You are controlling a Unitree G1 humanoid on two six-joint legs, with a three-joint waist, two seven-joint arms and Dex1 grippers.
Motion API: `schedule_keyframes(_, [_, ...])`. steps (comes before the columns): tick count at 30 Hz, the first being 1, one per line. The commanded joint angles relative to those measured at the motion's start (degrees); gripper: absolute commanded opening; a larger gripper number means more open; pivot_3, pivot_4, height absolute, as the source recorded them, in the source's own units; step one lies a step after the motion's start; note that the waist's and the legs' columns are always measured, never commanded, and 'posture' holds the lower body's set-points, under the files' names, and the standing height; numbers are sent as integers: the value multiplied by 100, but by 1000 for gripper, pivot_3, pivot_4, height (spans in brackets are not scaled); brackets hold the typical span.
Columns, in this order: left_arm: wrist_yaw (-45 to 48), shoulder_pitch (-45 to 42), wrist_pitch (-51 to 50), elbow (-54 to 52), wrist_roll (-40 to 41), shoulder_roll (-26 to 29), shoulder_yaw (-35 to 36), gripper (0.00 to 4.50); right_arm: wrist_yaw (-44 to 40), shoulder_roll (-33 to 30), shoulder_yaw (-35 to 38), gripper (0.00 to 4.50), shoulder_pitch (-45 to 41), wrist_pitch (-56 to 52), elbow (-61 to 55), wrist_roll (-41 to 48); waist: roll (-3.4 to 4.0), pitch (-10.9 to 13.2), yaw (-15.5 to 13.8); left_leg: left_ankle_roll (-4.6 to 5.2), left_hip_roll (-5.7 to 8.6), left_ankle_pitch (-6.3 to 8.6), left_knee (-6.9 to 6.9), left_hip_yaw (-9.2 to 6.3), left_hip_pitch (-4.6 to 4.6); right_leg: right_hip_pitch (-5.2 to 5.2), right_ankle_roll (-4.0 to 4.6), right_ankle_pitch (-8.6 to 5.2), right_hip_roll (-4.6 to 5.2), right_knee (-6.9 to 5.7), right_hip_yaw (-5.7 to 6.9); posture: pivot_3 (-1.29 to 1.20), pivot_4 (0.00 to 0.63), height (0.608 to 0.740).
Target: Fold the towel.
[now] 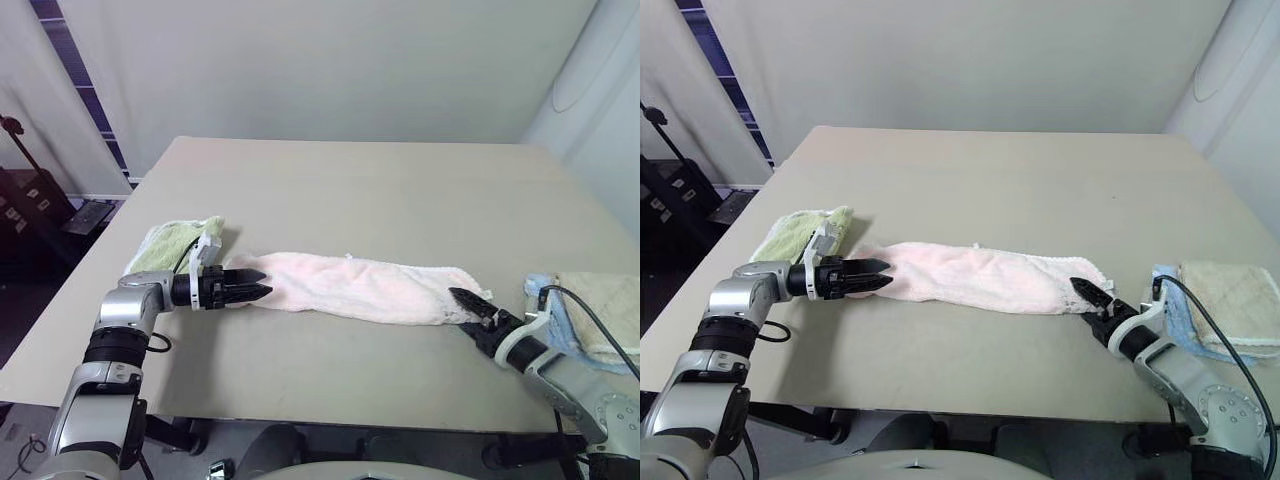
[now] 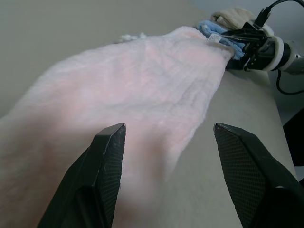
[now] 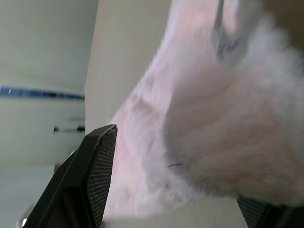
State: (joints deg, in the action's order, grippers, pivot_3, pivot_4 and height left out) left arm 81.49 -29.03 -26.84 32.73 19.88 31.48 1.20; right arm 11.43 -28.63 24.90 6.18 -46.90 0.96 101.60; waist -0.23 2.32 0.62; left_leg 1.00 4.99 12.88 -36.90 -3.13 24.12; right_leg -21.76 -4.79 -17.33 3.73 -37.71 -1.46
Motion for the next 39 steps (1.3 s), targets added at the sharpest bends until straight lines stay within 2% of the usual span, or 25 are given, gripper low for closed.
schedule_keyframes(1, [-18,-148,115,20,35,37,44,3115,82,51,222,3517,-90,130,62,-201,0,0,-2,1,0,0,0,0,0,-1,0,0,0,2,1,0,0,731])
schedule_keyframes(5, [-49,-204,131,87,56,23,61,3115,118,182,255,3517,-103,140,31,-269,-1,-1,11,9,0,-1,6,0,5,-11,-2,0,0,9,1,0,0,731])
schedule_keyframes(6, [-67,-219,148,116,50,20,66,3115,117,208,270,3352,-105,140,68,-274,-1,-1,11,12,-1,-3,8,0,6,-12,-2,0,0,11,1,0,0,731])
schedule_keyframes(8, [-84,-236,189,168,25,30,59,3115,153,280,298,2864,-107,143,111,-258,0,-2,12,12,0,-2,8,0,6,-12,-3,0,0,12,1,0,0,731])
schedule_keyframes(16, [-87,-365,237,349,19,76,84,3115,117,521,355,18,81,88,-250,-115,-4,-6,13,9,-2,0,16,-1,6,-13,-3,0,0,13,2,0,0,731])
schedule_keyframes(23, [-137,-472,387,550,-41,29,56,3115,-224,716,462,18,344,335,-819,-463,-3,-6,1,10,-2,-1,35,0,7,-21,-3,0,0,22,2,0,0,731])
schedule_keyframes(25, [-152,-509,385,601,-14,26,96,3115,-738,350,331,18,619,310,-1267,-1234,6,-11,-18,18,-2,-6,51,0,8,-31,-5,1,0,28,2,0,0,731])
schedule_keyframes(30, [-153,-604,451,745,-46,38,87,3115,-1588,-358,67,18,896,169,-2243,-2159,10,-10,-3,23,-1,-9,62,3,31,-51,-27,11,0,27,1,0,0,731])
schedule_keyframes(34, [-158,-687,506,864,-68,13,76,3115,-2033,-714,-245,18,644,212,-2971,-2717,11,-11,6,23,-3,-9,65,1,27,-51,-30,13,-2,15,1,0,0,731])
schedule_keyframes(39, [-170,-725,552,924,-88,-15,52,3115,-1923,-808,-978,18,-138,102,-3557,-3239,5,-10,-6,22,-3,-10,62,0,26,-55,-22,9,-2,15,1,0,0,731])
